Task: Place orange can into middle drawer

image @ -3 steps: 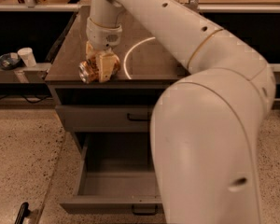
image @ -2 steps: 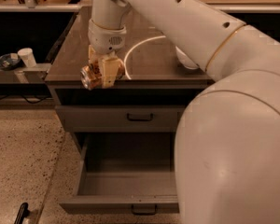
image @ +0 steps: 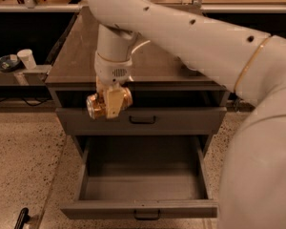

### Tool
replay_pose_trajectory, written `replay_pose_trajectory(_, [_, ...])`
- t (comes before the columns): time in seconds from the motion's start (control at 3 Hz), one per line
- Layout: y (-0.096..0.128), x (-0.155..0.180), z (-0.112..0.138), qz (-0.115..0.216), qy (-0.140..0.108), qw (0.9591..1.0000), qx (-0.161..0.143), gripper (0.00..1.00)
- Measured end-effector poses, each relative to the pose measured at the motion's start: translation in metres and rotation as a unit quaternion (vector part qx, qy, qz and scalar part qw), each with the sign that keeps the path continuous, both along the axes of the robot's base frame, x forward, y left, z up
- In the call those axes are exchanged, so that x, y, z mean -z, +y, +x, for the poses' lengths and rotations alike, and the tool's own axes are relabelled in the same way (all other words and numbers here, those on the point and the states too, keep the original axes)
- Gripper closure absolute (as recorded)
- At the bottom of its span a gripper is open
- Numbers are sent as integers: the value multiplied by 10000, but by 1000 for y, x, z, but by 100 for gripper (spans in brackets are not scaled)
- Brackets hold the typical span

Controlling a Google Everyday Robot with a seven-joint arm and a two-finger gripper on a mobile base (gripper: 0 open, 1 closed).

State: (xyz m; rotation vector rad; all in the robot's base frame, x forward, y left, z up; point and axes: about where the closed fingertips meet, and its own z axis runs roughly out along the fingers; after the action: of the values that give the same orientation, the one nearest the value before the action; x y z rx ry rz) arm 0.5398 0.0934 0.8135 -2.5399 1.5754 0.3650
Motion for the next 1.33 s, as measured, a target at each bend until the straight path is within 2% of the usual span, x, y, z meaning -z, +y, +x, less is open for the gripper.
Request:
replay_pose_trajectory(0.33, [-20, 48, -17, 130, 127, 9963, 840, 65])
replay_pose_trajectory(0.67, [-44, 95, -35, 492, 253, 9876, 1467, 59])
replay_pose_trajectory(1.0, [-63, 123, -39, 1279, 223, 9741, 1849, 58])
replay_pose_trajectory(1.33, [-77, 120, -18, 1671, -173, 9619, 2156, 57])
